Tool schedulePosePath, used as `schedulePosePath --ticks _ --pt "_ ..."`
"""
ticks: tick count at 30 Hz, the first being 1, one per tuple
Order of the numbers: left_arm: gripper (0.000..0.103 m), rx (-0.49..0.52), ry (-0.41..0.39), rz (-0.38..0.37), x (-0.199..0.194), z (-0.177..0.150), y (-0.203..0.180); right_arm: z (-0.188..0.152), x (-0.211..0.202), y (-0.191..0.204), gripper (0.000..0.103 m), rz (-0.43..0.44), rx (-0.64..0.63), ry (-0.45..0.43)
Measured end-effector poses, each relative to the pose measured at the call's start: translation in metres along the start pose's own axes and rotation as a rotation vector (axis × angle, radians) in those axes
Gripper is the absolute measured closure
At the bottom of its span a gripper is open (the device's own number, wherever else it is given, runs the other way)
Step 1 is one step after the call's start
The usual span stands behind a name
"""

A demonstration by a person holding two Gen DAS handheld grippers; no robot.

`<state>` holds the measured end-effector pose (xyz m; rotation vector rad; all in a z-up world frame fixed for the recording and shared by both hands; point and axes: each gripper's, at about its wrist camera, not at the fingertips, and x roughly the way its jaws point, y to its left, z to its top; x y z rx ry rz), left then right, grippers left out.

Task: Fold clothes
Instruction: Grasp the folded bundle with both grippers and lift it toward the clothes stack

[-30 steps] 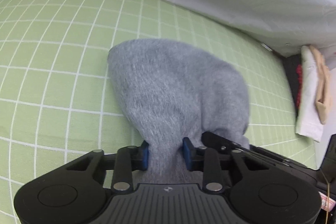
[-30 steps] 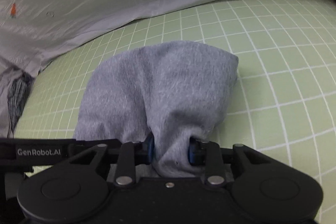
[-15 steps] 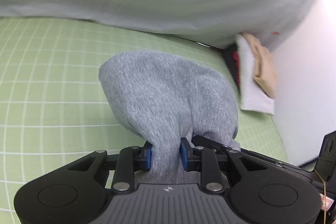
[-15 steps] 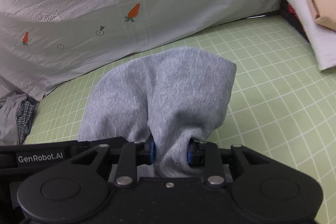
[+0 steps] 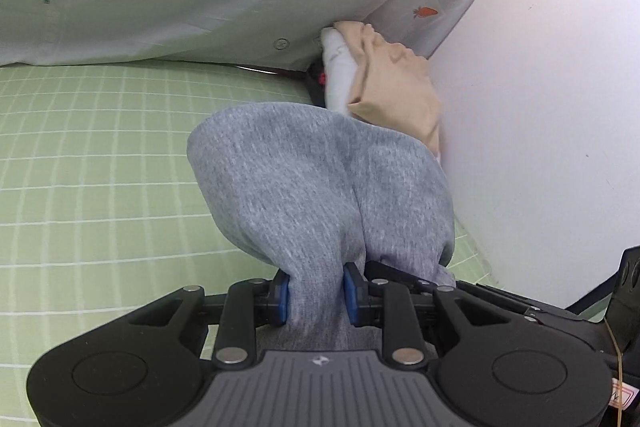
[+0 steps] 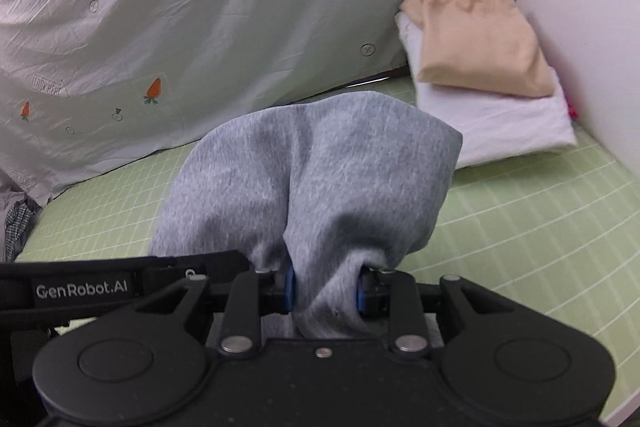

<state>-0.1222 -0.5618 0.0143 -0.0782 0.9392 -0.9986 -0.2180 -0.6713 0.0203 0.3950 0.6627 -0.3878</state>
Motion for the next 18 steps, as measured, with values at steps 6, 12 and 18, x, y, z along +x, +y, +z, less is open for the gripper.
schedulePosePath --ticks 6,12,18 --pt "0.076 0.078 -0.039 -0.021 0.050 0.049 -0.098 0.054 -0.012 -0.093 0.076 -0.019 -0.006 -0.081" --pt "0.076 0.149 -0.106 -0.053 0.098 0.121 -0.140 0.119 0.003 -0.152 0.076 -0.037 0.007 -0.213" --pt "0.076 0.197 -0.186 -0.078 0.146 0.202 -0.165 0.203 0.042 -0.181 0.075 -0.044 -0.033 -0.332"
